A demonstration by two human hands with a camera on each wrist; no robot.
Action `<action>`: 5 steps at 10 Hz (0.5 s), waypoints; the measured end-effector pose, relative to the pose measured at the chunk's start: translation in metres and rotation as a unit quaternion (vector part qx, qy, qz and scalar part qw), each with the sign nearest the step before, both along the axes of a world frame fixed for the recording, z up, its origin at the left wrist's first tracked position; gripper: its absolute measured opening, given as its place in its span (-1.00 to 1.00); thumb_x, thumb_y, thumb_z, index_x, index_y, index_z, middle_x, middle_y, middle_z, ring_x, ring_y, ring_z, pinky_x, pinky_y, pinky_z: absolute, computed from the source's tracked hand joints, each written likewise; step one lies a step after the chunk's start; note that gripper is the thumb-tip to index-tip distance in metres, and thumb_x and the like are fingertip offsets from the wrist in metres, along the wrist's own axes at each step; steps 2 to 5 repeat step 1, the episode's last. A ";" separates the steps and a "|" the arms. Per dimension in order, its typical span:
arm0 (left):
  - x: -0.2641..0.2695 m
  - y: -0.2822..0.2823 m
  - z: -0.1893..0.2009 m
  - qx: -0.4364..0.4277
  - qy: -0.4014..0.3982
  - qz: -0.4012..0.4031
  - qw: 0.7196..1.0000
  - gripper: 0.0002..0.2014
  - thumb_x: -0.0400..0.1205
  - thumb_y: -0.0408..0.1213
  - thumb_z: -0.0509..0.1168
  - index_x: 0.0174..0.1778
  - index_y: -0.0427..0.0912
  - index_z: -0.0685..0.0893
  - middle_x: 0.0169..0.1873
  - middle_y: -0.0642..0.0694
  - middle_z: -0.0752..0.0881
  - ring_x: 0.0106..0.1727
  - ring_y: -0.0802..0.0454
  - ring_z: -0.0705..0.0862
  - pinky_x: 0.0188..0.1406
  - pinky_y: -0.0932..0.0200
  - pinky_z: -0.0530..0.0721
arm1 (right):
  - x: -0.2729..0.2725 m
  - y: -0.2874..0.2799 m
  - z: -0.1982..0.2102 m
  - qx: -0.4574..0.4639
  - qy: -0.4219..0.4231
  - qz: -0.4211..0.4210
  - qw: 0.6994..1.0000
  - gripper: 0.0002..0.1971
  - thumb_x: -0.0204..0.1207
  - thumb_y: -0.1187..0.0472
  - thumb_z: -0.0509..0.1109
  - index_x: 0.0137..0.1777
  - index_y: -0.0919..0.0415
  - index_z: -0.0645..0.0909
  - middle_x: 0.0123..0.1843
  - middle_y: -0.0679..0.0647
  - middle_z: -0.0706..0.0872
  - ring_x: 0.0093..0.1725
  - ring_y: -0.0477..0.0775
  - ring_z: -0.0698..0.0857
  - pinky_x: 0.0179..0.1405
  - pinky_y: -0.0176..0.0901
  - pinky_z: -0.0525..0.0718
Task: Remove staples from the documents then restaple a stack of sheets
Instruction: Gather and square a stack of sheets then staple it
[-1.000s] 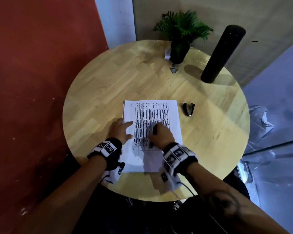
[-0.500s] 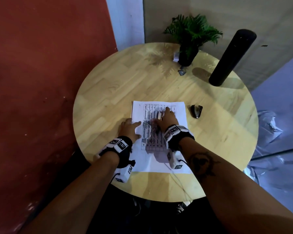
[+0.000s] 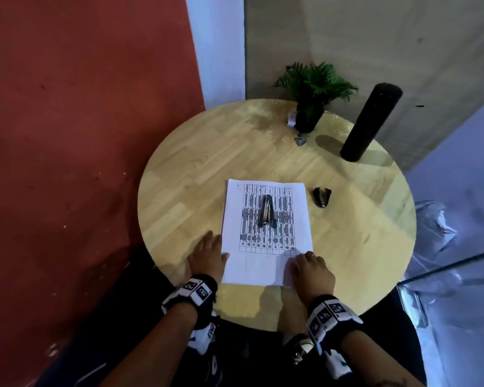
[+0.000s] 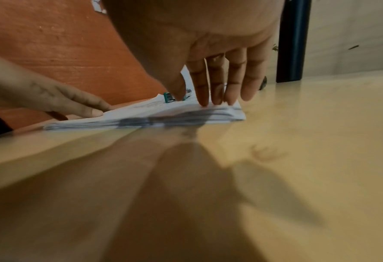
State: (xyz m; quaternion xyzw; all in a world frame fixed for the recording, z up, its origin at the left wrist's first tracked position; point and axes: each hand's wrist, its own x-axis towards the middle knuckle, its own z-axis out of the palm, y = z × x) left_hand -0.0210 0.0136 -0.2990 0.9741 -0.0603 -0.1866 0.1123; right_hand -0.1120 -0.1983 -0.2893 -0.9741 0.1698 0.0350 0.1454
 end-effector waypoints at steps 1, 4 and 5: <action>0.000 0.002 0.004 -0.010 0.005 -0.003 1.000 -0.45 0.70 -0.03 0.12 0.62 0.02 0.17 0.67 0.02 0.03 0.65 0.00 0.08 0.43 -0.12 0.35 | 0.011 0.001 0.006 -0.047 0.080 -0.021 0.995 -0.76 0.60 0.19 0.16 0.12 0.20 0.63 0.14 0.12 0.65 0.15 0.20 0.64 -0.21 -0.12 0.49; 0.000 0.002 0.004 -0.010 0.005 -0.003 1.000 -0.45 0.70 -0.03 0.12 0.62 0.02 0.17 0.67 0.02 0.03 0.65 0.00 0.08 0.43 -0.12 0.35 | 0.011 0.001 0.006 -0.047 0.080 -0.021 0.995 -0.76 0.60 0.19 0.16 0.12 0.20 0.63 0.14 0.12 0.65 0.15 0.20 0.64 -0.21 -0.12 0.49; 0.000 0.002 0.004 -0.010 0.005 -0.003 1.000 -0.45 0.70 -0.03 0.12 0.62 0.02 0.17 0.67 0.02 0.03 0.65 0.00 0.08 0.43 -0.12 0.35 | 0.011 0.001 0.006 -0.047 0.080 -0.021 0.995 -0.76 0.60 0.19 0.16 0.12 0.20 0.63 0.14 0.12 0.65 0.15 0.20 0.64 -0.21 -0.12 0.49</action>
